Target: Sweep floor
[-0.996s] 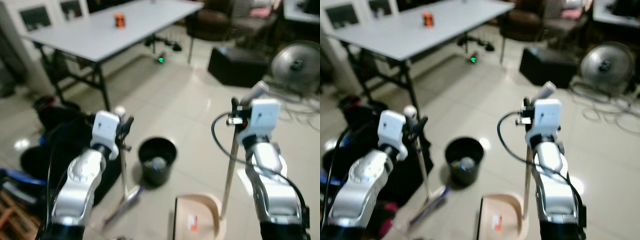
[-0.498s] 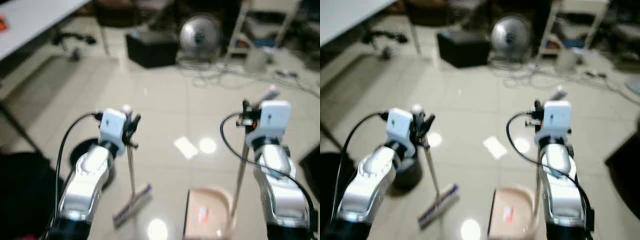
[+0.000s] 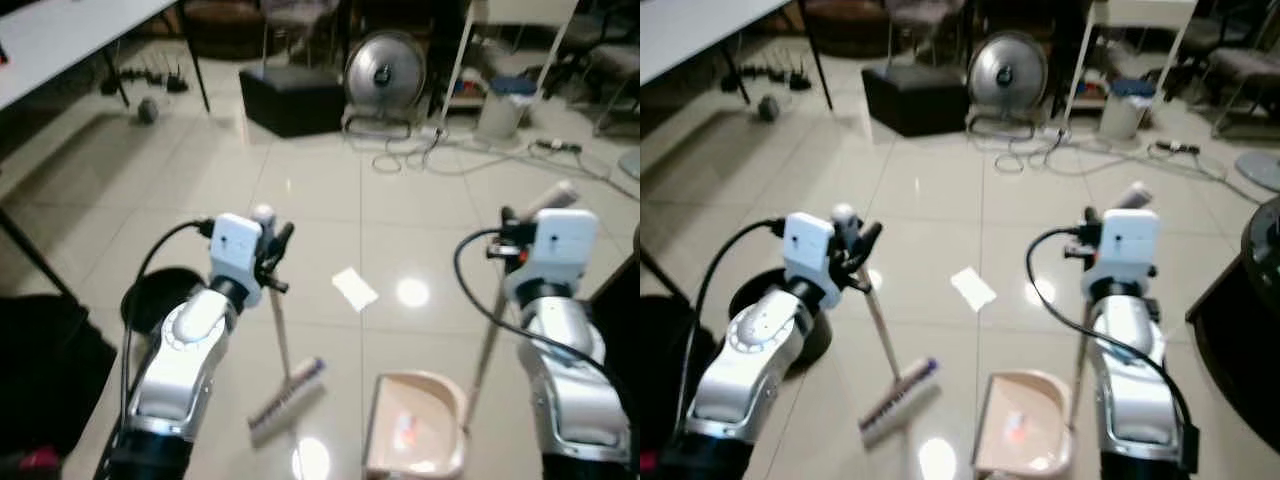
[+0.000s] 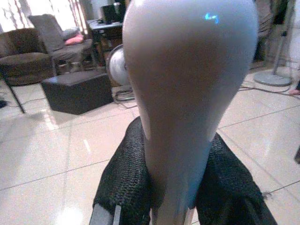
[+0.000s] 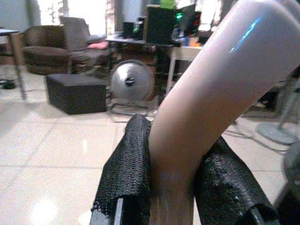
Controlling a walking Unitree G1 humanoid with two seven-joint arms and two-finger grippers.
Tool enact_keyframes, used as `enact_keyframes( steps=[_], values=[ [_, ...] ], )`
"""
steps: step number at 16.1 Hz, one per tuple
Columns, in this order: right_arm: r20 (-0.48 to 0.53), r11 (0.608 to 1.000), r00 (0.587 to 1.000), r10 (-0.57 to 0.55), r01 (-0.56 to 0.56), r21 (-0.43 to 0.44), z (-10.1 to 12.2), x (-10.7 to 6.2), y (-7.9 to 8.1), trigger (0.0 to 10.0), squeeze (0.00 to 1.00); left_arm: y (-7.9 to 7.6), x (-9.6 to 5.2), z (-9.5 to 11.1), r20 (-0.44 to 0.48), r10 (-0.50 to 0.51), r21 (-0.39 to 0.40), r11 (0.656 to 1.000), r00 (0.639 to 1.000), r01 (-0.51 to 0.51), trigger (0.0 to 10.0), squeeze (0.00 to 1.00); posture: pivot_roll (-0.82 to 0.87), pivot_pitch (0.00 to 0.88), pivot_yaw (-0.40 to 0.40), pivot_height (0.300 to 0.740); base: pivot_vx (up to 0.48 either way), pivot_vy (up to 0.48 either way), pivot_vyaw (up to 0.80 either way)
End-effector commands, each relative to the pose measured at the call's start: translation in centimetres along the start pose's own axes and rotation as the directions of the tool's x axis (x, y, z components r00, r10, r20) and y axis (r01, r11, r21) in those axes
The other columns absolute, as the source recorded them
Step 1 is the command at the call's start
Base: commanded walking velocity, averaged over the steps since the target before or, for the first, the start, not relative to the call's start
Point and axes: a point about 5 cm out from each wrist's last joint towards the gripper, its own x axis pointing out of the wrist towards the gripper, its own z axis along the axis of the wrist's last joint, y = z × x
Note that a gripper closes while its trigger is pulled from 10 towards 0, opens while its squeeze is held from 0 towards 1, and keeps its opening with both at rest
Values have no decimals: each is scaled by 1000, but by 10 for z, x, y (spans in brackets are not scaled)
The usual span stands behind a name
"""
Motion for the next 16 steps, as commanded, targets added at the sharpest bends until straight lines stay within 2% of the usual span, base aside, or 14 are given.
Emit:
enact_keyframes(
  steps=[1,3,10,12,16],
  values=[
    [34,1000,999,-21,21,-1,10,1,-4,10000,0,3,4,14,77,20,36,999,997,-23,10000,0,-92,16,16,740,0,0,-800],
    [34,1000,999,-24,25,-1,10,1,-5,10000,0,3,5,16,90,10,33,999,996,-13,10000,0,-95,19,13,740,161,0,-800],
    [54,998,997,-61,62,-13,14,7,-13,10000,0,-1,13,21,114,3,35,999,994,-7,10000,0,-96,24,16,740,392,0,-800],
    [66,998,996,-54,55,-13,17,8,-14,10000,0,3,15,23,122,32,44,998,992,-38,10000,0,-96,27,19,740,416,0,-250],
    [93,1000,996,7,-7,1,22,9,-7,10000,0,6,17,23,124,58,50,997,991,-64,10000,0,-96,27,21,740,434,0,0]
  ],
)
